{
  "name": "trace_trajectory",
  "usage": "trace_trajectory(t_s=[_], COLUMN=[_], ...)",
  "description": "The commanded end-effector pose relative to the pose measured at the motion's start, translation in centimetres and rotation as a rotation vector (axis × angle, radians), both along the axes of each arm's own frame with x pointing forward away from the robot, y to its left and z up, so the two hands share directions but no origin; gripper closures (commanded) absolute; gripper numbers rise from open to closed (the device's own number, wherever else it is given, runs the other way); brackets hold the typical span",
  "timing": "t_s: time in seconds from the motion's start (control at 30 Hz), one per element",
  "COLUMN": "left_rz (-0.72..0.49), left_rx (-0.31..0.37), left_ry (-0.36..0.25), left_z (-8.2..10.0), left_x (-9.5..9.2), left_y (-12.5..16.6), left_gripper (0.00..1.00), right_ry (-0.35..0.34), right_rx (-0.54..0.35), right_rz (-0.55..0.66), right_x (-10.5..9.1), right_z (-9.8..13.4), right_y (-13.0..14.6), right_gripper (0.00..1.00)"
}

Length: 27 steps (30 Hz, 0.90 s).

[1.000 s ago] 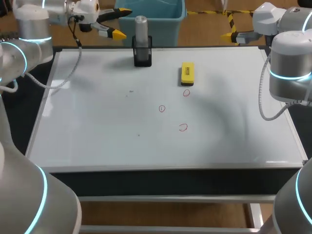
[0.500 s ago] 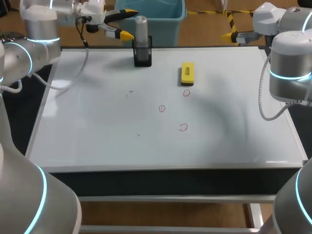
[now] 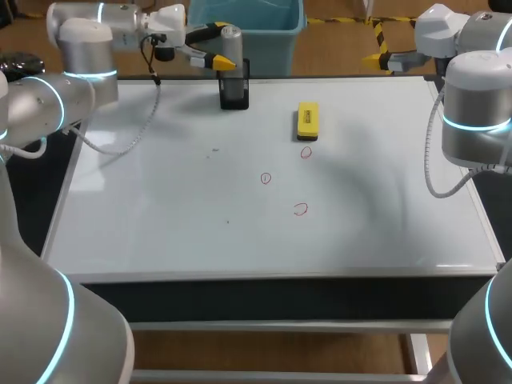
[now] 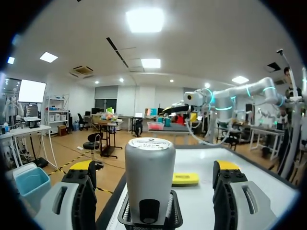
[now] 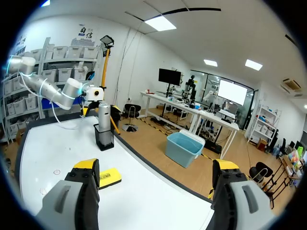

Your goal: Pick up the inspection probe, press it on each red-marked spot on the whiteboard one by one, put down the probe, pick up the eraser, and wipe off all the red marks.

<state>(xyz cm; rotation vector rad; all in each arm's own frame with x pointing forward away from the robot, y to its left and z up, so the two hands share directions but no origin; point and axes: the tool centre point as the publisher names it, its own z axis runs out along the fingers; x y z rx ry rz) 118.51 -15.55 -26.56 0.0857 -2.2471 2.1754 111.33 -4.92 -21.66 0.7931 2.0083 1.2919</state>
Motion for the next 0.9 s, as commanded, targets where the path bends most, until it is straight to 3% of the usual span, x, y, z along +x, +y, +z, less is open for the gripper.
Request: trace_trajectory(t_s=[0.03, 0.9], left_rz=[0.034, 0.071], left_rx=[-0.003, -0.043], left_ry=[0.002, 0.022], left_z=[-0.3, -2.2], left_x=[0.1, 1.9], left_y=[-1.0, -2.1], left_gripper=[0.00, 0.00], right_ry=[0.001, 0.001], right_rx=[-0.001, -0.001], right_rz=[0.001, 0.001], right_x=[0.0, 0.0], right_z=[0.0, 0.0], right_y=[0.0, 0.0], right_gripper=[0.00, 0.00])
